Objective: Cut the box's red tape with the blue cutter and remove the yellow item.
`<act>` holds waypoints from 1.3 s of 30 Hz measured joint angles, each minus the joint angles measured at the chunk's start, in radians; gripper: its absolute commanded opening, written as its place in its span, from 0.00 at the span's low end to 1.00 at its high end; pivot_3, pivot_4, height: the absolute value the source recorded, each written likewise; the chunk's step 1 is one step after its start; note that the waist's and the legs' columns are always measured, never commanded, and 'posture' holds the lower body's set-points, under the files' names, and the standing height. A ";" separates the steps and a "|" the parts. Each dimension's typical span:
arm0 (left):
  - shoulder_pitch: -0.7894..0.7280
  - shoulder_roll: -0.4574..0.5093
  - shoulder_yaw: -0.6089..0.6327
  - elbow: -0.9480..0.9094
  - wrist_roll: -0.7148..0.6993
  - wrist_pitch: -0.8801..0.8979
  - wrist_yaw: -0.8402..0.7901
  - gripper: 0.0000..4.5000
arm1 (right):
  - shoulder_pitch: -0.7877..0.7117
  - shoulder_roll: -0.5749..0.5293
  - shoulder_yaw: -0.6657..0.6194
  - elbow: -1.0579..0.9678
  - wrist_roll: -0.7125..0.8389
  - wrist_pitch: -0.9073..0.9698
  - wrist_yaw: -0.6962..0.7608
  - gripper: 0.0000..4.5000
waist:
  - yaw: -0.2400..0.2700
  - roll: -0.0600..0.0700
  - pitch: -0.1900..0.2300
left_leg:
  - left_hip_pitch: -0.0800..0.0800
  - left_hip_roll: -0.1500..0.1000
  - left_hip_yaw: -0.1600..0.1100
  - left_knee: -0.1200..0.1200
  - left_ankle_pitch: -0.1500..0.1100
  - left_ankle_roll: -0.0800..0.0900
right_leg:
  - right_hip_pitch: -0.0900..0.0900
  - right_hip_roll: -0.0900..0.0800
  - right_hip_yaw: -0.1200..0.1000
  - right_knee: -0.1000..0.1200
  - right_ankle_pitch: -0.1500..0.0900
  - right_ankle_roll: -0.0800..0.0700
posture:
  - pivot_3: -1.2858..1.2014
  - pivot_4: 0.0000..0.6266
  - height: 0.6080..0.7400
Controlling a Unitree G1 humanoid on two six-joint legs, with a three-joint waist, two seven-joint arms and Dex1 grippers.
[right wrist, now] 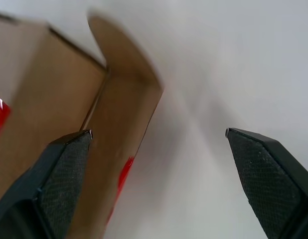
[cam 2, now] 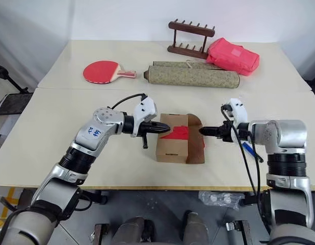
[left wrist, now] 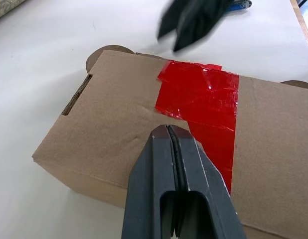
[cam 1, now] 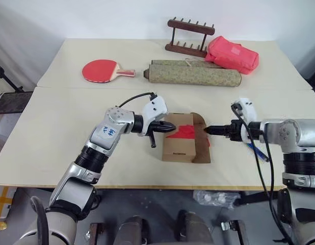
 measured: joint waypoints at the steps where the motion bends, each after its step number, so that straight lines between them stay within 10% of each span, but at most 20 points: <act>1: 0.000 0.002 0.000 0.000 0.000 0.000 0.000 0.00 | -0.010 0.000 0.004 0.015 0.004 0.002 0.009 1.00 | -0.001 0.000 0.000 | 0.000 0.000 0.000 0.000 0.000 0.000 | 0.000 0.000 0.000 0.000 0.000 0.000 | 0.52 0.24 1.00; 16: -0.003 0.013 0.014 0.016 0.015 -0.008 0.001 0.00 | -0.151 0.077 0.104 0.249 0.005 -0.054 0.124 1.00 | -0.025 -0.001 0.000 | 0.003 0.000 0.001 0.000 0.000 -0.001 | 0.001 0.000 0.002 0.003 0.000 0.000 | 0.52 0.24 1.00; 31: -0.013 0.008 0.015 0.046 0.017 -0.038 0.000 0.00 | -0.158 0.099 0.122 0.176 0.008 0.066 0.040 0.00 | -0.023 0.000 0.000 | 0.003 0.000 0.001 -0.001 0.000 -0.001 | -0.001 -0.002 0.002 0.003 0.000 0.000 | 0.52 0.24 1.00; 39: -0.013 0.006 0.016 0.049 0.017 -0.054 0.000 0.00 | -0.162 0.136 0.037 0.020 0.014 0.249 -0.120 0.00 | -0.020 0.000 0.000 | 0.000 0.000 0.000 -0.002 0.000 -0.001 | -0.003 -0.002 0.001 0.003 0.000 0.000 | 0.52 0.24 1.00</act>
